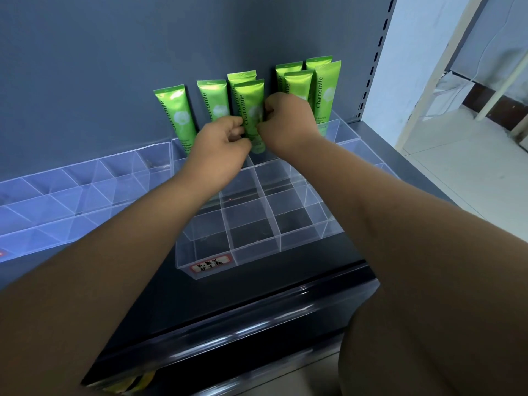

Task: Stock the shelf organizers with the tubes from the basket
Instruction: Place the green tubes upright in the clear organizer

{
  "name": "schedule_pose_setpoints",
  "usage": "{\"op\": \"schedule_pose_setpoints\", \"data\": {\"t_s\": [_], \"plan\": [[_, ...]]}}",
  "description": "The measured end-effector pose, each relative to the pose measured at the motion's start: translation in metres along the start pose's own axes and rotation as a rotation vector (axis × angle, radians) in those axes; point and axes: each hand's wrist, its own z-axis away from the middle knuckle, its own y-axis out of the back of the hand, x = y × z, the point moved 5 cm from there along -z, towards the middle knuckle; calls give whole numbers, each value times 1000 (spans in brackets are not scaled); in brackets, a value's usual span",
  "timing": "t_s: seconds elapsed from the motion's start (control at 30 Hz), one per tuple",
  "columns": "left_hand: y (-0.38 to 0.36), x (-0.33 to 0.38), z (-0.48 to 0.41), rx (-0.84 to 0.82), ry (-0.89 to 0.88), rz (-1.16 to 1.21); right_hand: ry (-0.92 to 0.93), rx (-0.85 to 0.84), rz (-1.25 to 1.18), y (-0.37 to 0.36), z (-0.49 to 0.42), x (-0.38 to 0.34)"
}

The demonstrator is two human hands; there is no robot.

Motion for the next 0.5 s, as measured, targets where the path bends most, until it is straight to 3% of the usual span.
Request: {"op": "schedule_pose_setpoints", "data": {"t_s": [0.5], "plan": [[4,2,2,18,-11,-77,56,31,9,-3,4,1]]}}
